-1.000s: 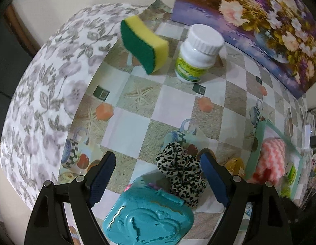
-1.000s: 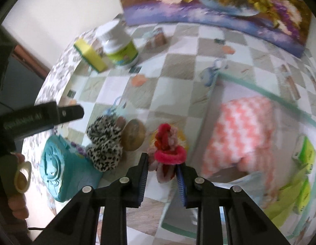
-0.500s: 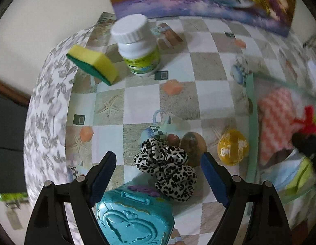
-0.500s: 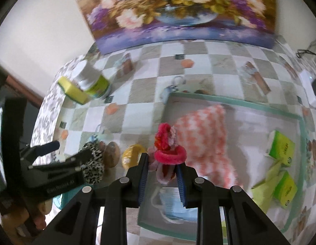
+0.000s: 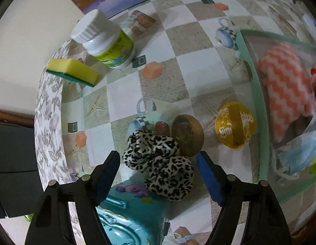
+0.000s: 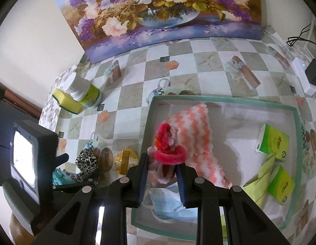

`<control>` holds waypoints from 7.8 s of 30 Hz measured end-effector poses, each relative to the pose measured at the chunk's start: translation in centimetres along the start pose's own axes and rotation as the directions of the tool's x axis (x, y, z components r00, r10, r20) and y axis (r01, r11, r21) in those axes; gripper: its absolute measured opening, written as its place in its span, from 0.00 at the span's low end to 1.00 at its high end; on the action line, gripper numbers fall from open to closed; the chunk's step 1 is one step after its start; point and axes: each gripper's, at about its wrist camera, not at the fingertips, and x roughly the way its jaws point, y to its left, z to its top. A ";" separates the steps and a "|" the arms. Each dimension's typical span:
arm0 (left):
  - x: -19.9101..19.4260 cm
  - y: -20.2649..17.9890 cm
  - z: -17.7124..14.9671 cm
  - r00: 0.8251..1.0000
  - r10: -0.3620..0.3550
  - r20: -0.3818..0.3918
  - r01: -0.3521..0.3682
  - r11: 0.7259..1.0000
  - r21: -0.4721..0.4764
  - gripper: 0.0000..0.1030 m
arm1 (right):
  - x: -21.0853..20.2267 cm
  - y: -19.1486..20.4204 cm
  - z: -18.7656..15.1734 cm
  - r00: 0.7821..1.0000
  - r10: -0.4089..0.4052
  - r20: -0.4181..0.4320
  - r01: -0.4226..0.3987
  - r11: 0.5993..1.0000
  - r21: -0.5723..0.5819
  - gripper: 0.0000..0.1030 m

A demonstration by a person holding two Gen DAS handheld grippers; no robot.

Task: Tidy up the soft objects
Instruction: 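Grasp the leopard-print scrunchie with the left tool while the right tool lifts the red hair tie, then carry the scrunchie with the left tool while the right tool carries the red hair tie to the tray, then open the left tool over the tray while the right tool releases the red hair tie, then move both open tools back toward the sponge and yellow packet, then grasp the yellow-green sponge with the left tool while the right tool grasps the yellow packet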

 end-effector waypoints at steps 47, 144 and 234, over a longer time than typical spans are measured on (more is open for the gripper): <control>-13.4 4.9 -0.5 0.908 -0.162 0.386 0.271 0.930 -0.249 0.25 | -6.2 -6.6 1.0 0.986 -0.100 0.134 0.078 0.984 0.158 0.27; -8.8 17.1 -6.1 0.963 0.029 0.268 0.187 0.644 -0.742 0.90 | -4.8 0.4 0.3 0.982 -0.176 0.073 0.179 0.983 -0.029 0.67; 0.6 19.0 0.3 0.936 -0.274 0.220 0.350 0.667 -0.658 0.91 | 5.2 9.1 2.0 0.998 -0.029 0.056 0.047 0.938 -0.343 0.50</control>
